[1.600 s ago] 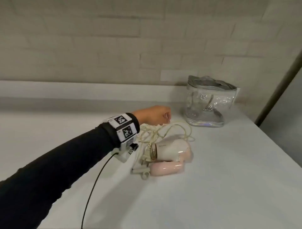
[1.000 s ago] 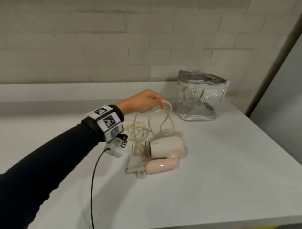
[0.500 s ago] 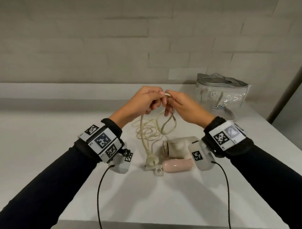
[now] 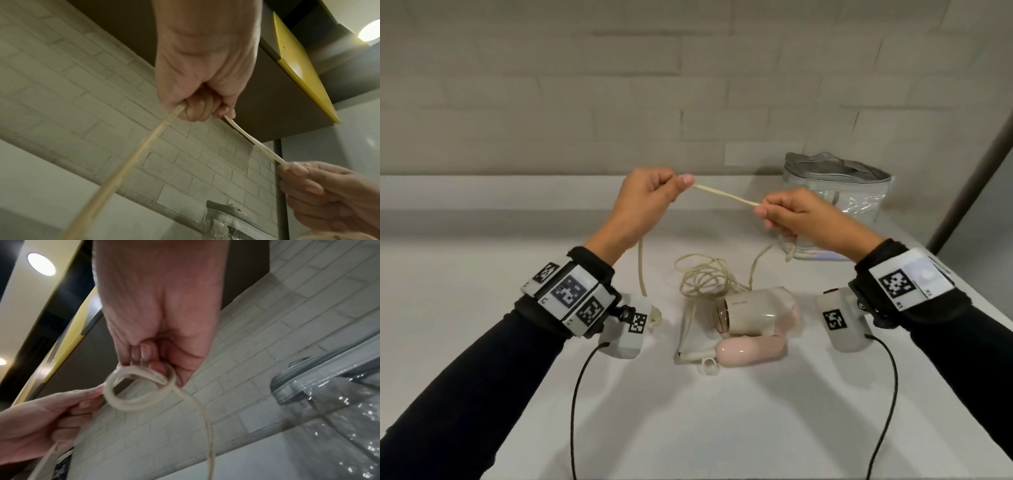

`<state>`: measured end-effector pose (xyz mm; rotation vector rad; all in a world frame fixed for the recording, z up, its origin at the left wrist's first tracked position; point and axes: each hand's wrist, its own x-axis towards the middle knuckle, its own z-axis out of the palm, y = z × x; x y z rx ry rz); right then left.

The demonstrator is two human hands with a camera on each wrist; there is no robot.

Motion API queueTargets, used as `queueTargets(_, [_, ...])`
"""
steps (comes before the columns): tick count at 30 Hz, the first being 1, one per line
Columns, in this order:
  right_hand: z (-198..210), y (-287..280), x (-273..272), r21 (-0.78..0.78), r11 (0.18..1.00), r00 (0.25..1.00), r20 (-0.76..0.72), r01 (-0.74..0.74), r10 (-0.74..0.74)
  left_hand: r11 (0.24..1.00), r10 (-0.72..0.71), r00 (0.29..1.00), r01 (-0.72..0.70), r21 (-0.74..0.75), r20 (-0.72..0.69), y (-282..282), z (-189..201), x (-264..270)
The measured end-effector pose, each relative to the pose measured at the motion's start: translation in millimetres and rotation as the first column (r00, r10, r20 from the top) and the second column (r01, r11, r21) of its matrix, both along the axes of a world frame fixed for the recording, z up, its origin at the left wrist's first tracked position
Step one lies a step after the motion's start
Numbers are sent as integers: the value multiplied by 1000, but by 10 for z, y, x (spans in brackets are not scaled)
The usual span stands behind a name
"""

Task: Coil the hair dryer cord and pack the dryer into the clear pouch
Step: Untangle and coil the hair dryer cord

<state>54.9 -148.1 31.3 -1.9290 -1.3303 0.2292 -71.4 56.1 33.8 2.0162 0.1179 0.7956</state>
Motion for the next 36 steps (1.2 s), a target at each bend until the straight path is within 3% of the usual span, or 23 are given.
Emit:
queueTargets(4, [20, -69, 5, -20, 1000, 994, -113, -6, 3, 999, -7, 998, 9, -39, 63, -3, 88, 15])
queueTargets(9, [-10, -18, -64, -88, 995, 992, -123, -35, 24, 985, -85, 986, 105, -140, 142, -151, 175, -58])
queueTargets(12, [-68, 102, -138, -1, 999, 988, -150, -48, 47, 978, -118, 980, 143, -152, 163, -172, 280, -94])
queueTargets(13, [-75, 138, -145, 66, 997, 984, -171, -38, 49, 977, -124, 985, 142, -160, 119, -128, 307, -101])
queueTargets(15, [-50, 196, -175, 151, 988, 980, -191, -21, 50, 984, -138, 984, 123, -129, -113, -61, 337, -118])
queueTargets(17, [-2, 287, -211, 103, 994, 993, -105, -43, 53, 991, -114, 908, 132, 19, -403, -81, 330, -107])
queueTargets(19, [60, 403, -253, 46, 995, 996, -35, -83, 84, 969, -123, 859, 212, 128, -497, -159, 346, -47])
queueTargets(23, [182, 560, -264, 161, 981, 980, -148, -108, 132, 960, -225, 891, 272, 67, -395, -187, 488, 13])
queueTargets(28, [33, 582, -230, 196, 980, 989, -141, -25, 53, 994, -90, 986, 98, 52, -138, -31, 570, 28])
queueTargets(32, [-100, 559, -165, 204, 979, 986, -161, -4, 37, 994, -61, 993, 69, 82, -99, 144, 602, -19])
queueTargets(36, [-237, 479, -35, 113, 994, 986, -165, 12, 6, 998, -10, 1000, 9, 59, 9, 264, 628, -81])
